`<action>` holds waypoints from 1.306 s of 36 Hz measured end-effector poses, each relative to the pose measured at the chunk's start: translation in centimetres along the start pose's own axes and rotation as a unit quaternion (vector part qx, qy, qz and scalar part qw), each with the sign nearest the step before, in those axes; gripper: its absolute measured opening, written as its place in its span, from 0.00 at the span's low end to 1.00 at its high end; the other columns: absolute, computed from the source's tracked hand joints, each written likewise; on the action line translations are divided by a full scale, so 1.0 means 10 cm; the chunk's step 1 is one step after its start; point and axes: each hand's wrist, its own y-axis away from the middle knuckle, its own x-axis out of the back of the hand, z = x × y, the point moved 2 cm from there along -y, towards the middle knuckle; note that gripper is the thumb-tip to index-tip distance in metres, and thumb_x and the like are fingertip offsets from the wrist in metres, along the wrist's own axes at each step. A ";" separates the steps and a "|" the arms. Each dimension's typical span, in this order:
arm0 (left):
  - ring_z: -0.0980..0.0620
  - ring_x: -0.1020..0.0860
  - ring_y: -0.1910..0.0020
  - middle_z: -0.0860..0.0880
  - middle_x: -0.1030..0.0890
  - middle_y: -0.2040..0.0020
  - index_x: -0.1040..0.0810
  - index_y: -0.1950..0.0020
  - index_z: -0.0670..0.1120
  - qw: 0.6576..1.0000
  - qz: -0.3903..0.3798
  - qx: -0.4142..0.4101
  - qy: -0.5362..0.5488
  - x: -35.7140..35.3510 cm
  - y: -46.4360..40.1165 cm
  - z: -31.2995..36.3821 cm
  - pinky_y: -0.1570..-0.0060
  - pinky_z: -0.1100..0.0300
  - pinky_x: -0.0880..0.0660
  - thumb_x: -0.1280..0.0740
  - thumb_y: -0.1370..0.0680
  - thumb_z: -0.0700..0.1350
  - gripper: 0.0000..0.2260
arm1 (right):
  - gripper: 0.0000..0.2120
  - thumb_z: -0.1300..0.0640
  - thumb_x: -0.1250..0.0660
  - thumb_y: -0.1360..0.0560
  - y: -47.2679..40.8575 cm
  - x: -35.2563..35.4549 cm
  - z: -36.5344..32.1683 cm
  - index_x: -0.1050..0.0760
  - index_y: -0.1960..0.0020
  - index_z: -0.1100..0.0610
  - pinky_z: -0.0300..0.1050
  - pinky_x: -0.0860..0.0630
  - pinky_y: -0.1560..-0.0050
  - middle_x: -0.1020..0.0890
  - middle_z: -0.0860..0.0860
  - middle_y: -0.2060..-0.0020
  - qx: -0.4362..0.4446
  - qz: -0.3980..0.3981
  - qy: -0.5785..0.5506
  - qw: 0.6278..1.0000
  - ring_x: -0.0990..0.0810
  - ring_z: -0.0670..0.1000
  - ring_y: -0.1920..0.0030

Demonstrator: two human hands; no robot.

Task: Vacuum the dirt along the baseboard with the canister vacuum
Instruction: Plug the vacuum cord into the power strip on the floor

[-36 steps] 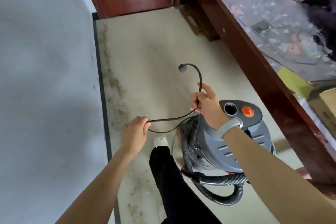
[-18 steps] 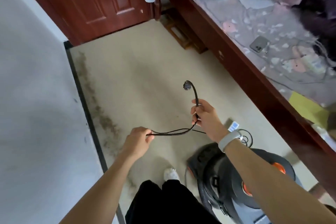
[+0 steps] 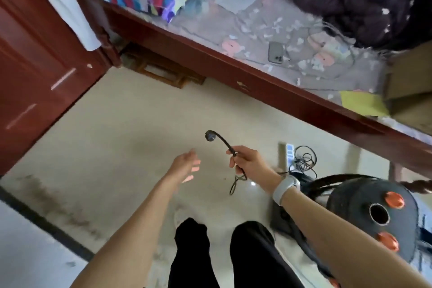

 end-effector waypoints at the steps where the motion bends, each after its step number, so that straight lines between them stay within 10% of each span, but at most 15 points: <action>1: 0.45 0.23 0.41 0.44 0.22 0.38 0.31 0.32 0.43 0.999 -0.022 0.014 0.025 -0.03 -0.09 0.11 0.42 0.52 0.28 0.47 0.16 0.55 0.20 | 0.15 0.73 0.47 0.21 -0.02 -0.05 -0.01 0.25 0.42 0.63 0.33 0.30 0.68 0.24 0.51 0.66 -0.004 0.003 0.013 1.000 0.29 0.41 0.76; 7: 0.48 0.22 0.59 0.43 0.22 0.54 0.28 0.54 0.42 0.977 -0.104 0.083 0.168 -0.39 -0.52 0.77 0.72 0.58 0.20 0.41 0.17 0.47 0.10 | 0.17 0.70 0.41 0.23 -0.02 -0.04 0.08 0.22 0.47 0.50 0.42 0.26 0.58 0.20 0.43 0.66 -0.029 0.027 0.048 0.998 0.26 0.42 0.71; 11: 0.48 0.28 0.68 0.44 0.31 0.66 0.32 0.60 0.40 0.983 -0.107 0.082 0.122 -0.77 -0.74 1.08 0.73 0.56 0.20 0.43 0.17 0.36 0.11 | 0.15 0.68 0.40 0.22 -0.03 0.13 0.21 0.21 0.40 0.58 0.32 0.27 0.59 0.19 0.47 0.65 -0.074 0.083 -0.017 0.994 0.23 0.38 0.70; 19: 0.53 0.30 0.72 0.47 0.31 0.64 0.28 0.33 0.44 0.944 -0.273 -0.055 -0.175 -1.56 -0.98 1.65 0.69 0.59 0.21 0.43 0.17 0.36 0.14 | 0.12 0.61 0.45 0.17 -0.28 0.58 0.53 0.25 0.40 0.61 0.41 0.24 0.56 0.18 0.52 0.61 -0.143 0.297 -0.372 0.868 0.19 0.47 0.64; 25: 0.57 0.27 0.75 0.48 0.26 0.65 0.25 0.34 0.44 0.809 -0.354 -0.206 -0.421 -2.04 -1.29 1.97 0.67 0.67 0.25 0.42 0.18 0.36 0.14 | 0.13 0.54 0.44 0.17 -0.64 0.99 0.56 0.31 0.38 0.60 0.50 0.22 0.52 0.18 0.55 0.57 -0.099 0.389 -0.623 0.671 0.20 0.54 0.58; 32: 0.53 0.28 0.68 0.51 0.24 0.67 0.24 0.33 0.46 0.632 -0.465 -0.225 -0.578 -2.56 -1.58 1.64 0.59 0.60 0.27 0.39 0.20 0.37 0.16 | 0.12 0.51 0.44 0.17 -0.65 1.36 0.68 0.29 0.52 0.57 0.51 0.25 0.40 0.19 0.57 0.50 -0.017 0.413 -0.739 0.532 0.22 0.56 0.46; 38: 0.53 0.26 0.67 0.53 0.23 0.69 0.18 0.48 0.47 0.548 -0.550 -0.200 -0.598 -2.94 -1.71 1.39 0.56 0.55 0.25 0.35 0.20 0.43 0.06 | 0.13 0.55 0.46 0.17 -0.50 1.39 0.98 0.32 0.58 0.57 0.40 0.25 0.68 0.32 0.50 0.70 0.003 0.541 -0.774 0.329 0.31 0.48 0.70; 42: 0.60 0.27 0.67 0.56 0.24 0.67 0.20 0.58 0.53 0.397 -0.599 -0.222 -0.659 -3.17 -2.01 1.35 0.59 0.61 0.30 0.34 0.21 0.47 0.07 | 0.15 0.58 0.49 0.16 -0.53 1.24 1.35 0.41 0.62 0.54 0.34 0.38 0.79 0.38 0.47 0.78 -0.093 0.608 -0.723 0.315 0.40 0.44 0.81; 47: 0.48 0.23 0.54 0.52 0.23 0.60 0.17 0.51 0.46 0.235 -0.590 -0.291 -0.716 -3.41 -2.66 1.28 0.52 0.55 0.28 0.35 0.20 0.49 0.09 | 0.15 0.58 0.46 0.19 -0.74 0.92 1.82 0.43 0.64 0.53 0.34 0.40 0.79 0.40 0.51 0.71 -0.320 0.636 -0.554 0.431 0.41 0.48 0.75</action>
